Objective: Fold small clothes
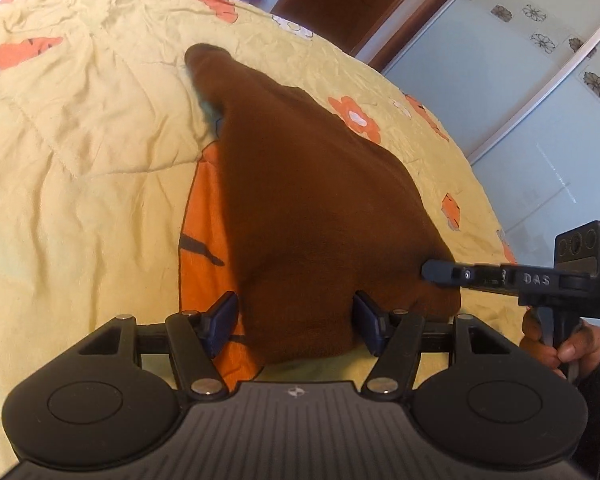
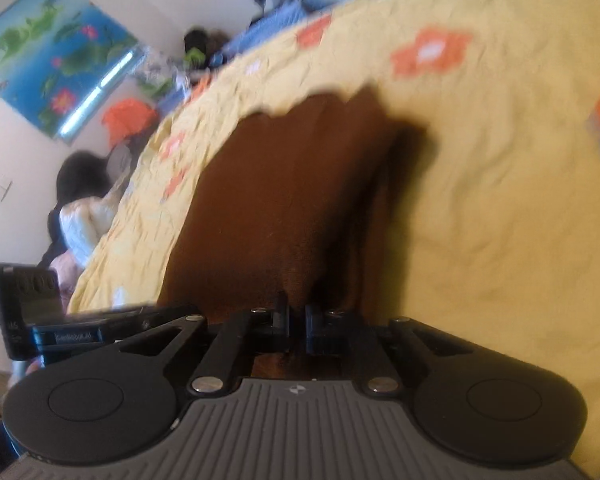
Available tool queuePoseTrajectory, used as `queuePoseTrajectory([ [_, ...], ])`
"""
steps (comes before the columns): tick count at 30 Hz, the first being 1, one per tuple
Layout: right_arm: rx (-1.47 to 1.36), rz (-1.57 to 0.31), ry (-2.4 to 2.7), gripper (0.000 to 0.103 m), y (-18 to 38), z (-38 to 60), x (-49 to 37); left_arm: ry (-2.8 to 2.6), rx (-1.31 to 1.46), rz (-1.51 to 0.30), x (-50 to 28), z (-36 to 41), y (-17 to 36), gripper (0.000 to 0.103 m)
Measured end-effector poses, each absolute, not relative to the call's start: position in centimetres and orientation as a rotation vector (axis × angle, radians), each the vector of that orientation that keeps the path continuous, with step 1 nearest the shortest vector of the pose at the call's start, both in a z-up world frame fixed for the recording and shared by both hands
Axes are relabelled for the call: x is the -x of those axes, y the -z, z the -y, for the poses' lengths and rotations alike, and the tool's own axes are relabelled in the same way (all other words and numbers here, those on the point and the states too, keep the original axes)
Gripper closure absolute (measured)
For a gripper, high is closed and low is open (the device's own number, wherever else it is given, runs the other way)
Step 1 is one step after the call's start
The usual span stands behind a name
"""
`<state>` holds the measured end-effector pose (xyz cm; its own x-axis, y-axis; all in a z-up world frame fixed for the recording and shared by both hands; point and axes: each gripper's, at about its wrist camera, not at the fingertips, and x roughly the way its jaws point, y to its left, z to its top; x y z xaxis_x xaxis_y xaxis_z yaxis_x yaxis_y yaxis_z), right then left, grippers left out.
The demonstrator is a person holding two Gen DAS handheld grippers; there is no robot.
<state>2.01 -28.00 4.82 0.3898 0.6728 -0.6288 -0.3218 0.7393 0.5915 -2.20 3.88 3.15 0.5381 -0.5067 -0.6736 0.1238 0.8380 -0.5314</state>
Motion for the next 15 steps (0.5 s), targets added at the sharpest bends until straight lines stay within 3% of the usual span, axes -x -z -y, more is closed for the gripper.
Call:
queuePoseTrajectory([
  [3,-0.414,-1.004,-0.621,0.090,-3.0,29.1,-2.0,0.399,0.456,-0.934,2.3,-4.0,-3.0,0.041],
  [4,-0.450,-1.002,-0.630,0.081,-3.2,29.5,-1.8,0.403,0.466,-0.939,2.3,-4.1,-3.1,0.041],
  [6,-0.567,-0.990,-0.644,0.049,-4.1,30.8,-1.6,0.416,0.500,-0.953,2.2,-4.3,-2.9,0.041],
  [8,-0.653,-0.886,-0.635,0.029,-5.0,32.8,-0.7,0.424,0.529,-0.958,2.1,-4.6,-2.7,0.041],
  [12,-0.624,-1.015,-0.577,0.031,-3.6,32.9,-1.2,0.404,0.578,-0.966,1.8,-4.5,-2.6,0.043],
  [14,-0.609,-1.047,-0.620,0.036,-2.9,31.6,-1.0,0.372,0.546,-0.979,1.6,-3.8,-2.8,0.065],
  [15,-0.600,-1.058,-0.644,0.047,-2.8,30.8,-0.8,0.363,0.537,-0.992,1.5,-3.6,-2.8,0.071],
])
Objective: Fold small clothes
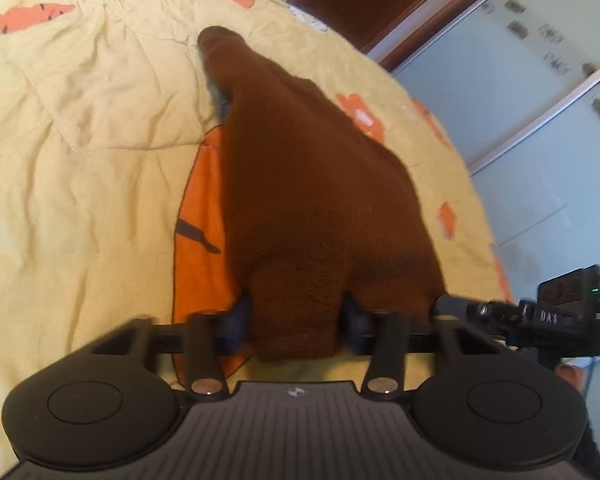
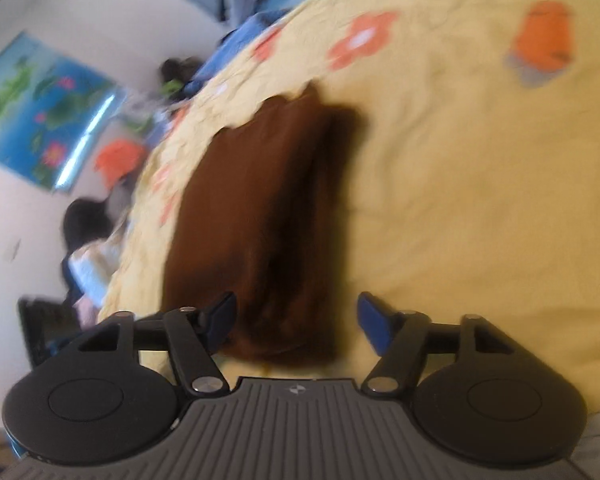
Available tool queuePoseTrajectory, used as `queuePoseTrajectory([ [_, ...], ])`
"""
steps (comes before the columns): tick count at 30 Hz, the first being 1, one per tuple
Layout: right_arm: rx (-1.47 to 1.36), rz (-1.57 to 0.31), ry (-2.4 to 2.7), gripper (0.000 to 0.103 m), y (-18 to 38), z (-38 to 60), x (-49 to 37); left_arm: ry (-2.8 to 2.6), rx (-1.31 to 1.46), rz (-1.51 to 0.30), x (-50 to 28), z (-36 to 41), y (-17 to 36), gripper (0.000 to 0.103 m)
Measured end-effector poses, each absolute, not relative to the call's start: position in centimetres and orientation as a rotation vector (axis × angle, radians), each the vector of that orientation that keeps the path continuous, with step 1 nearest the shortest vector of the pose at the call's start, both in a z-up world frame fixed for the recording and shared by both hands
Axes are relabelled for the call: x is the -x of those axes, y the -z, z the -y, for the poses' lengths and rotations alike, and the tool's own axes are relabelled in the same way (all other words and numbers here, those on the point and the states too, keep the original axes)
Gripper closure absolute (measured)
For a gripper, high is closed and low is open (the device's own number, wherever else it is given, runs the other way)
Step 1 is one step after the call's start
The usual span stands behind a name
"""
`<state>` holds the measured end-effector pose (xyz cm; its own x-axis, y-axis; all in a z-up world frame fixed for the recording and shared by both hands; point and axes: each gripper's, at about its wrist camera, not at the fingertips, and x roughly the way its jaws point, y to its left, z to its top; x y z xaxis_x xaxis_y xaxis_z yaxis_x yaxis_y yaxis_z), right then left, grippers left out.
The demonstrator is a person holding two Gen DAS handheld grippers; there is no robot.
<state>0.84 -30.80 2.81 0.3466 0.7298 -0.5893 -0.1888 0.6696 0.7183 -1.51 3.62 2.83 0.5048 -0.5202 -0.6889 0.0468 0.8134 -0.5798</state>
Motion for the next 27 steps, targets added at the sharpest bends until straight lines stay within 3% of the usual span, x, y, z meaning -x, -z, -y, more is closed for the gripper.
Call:
queuePoseTrajectory([
  [1,-0.578,-1.079,-0.664,0.062,-2.7,29.8,-0.8,0.350,0.531,-1.001,1.5,-3.6,-3.0,0.081],
  [2,-0.526,-1.097,-0.675,0.079,-2.6,28.8,-0.6,0.342,0.521,-1.005,1.7,-3.7,-3.4,0.084],
  [6,-0.359,-1.016,-0.730,0.082,-4.9,27.4,1.8,0.340,0.435,-1.000,3.1,-4.8,-4.7,0.085],
  [9,-0.326,-1.042,-0.694,0.083,-3.5,27.4,2.5,0.321,0.383,-1.011,3.4,-4.6,-3.5,0.082],
  [11,-0.415,-1.040,-0.694,0.076,-3.1,28.1,2.2,0.332,0.374,-0.990,4.2,-4.6,-4.4,0.075],
  [13,-0.460,-1.047,-0.693,0.055,-4.0,28.6,2.0,0.338,0.323,-0.938,5.5,-4.7,-6.1,0.074],
  [14,-0.471,-1.013,-0.692,0.037,-4.8,29.1,1.9,0.334,0.277,-0.890,6.4,-4.7,-7.2,0.073],
  [15,-0.478,-0.958,-0.679,0.027,-5.8,29.6,1.8,0.319,0.229,-0.844,6.9,-4.4,-8.2,0.070],
  [17,-0.502,-0.860,-0.638,0.025,-7.3,30.3,0.5,0.279,0.150,-0.777,6.9,-3.0,-9.4,0.037],
  [18,-0.515,-0.836,-0.607,0.025,-7.6,30.4,-0.8,0.269,0.116,-0.751,6.6,-1.9,-9.6,0.033],
  [20,-0.518,-0.834,-0.548,0.025,-7.5,29.6,-3.8,0.273,0.037,-0.730,5.3,0.8,-9.3,0.032],
  [23,-0.517,-0.904,-0.453,0.033,-5.8,27.5,-8.5,0.318,-0.086,-0.741,3.5,4.6,-7.5,0.032],
  [26,-0.332,-0.921,-0.404,0.079,-4.0,24.9,-10.0,0.292,-0.187,-0.782,2.6,6.0,-4.4,0.031],
  [27,-0.272,-0.875,-0.421,0.081,-3.7,24.7,-9.6,0.298,-0.211,-0.750,3.1,6.1,-4.3,0.031],
])
